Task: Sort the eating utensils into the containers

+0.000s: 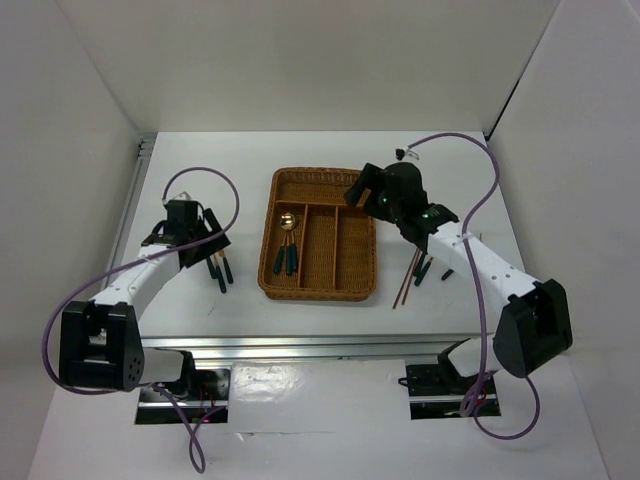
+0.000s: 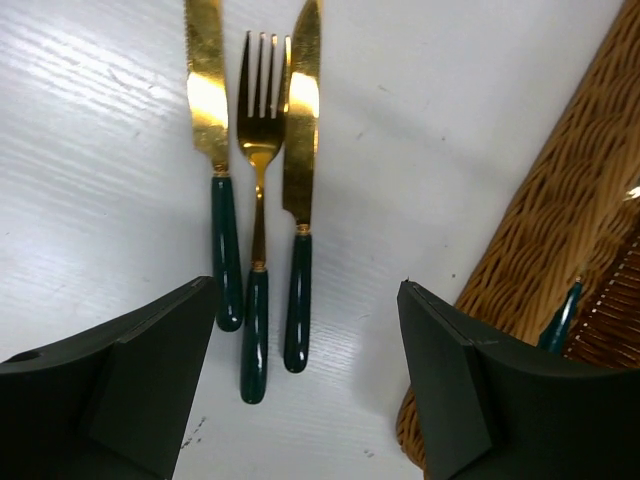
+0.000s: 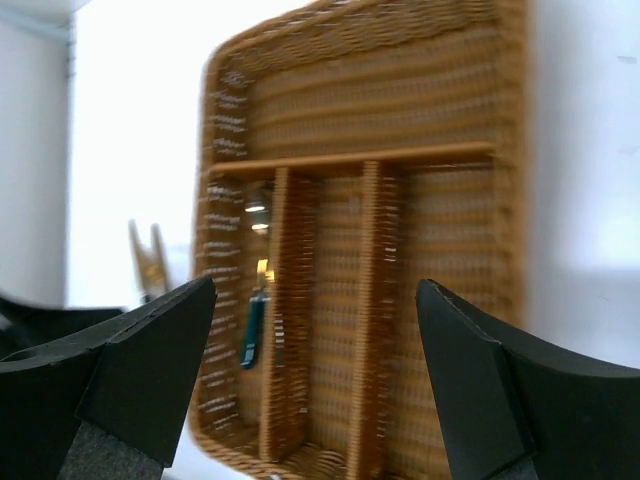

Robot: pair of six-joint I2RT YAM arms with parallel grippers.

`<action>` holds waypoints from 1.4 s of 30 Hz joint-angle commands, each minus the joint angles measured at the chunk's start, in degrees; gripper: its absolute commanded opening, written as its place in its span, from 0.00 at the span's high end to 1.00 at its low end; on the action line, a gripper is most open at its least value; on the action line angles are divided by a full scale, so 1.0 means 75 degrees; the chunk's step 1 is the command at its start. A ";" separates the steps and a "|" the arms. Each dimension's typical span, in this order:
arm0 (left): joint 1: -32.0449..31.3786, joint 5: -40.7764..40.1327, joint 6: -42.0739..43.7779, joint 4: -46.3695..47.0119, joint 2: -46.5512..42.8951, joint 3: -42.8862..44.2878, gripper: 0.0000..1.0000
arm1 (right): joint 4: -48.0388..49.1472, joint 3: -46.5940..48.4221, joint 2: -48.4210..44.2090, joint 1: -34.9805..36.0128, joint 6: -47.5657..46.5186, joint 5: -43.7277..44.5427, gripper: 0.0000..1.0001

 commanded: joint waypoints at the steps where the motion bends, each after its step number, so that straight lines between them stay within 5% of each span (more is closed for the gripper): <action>1: -0.0018 -0.0529 -0.0262 -0.0016 -0.0311 -0.0113 0.13 | -0.0505 -0.0112 -0.0355 -0.0129 -0.0264 0.0640 0.11; 8: -0.0018 -0.1022 -0.0333 -0.0180 0.0098 -0.0183 0.15 | -0.1117 -0.1096 -0.0776 -0.0982 -0.0018 0.1426 0.14; 14: -0.0018 -0.1314 -0.0251 -0.0180 0.0368 -0.0183 0.20 | -0.1118 -0.1612 -0.0847 -0.1792 0.0076 0.0830 0.18; 42: 0.0217 -0.1268 -0.0110 -0.0039 0.1984 0.0121 0.51 | -0.0976 -0.1378 -0.0308 -0.1793 -0.0064 0.0840 0.20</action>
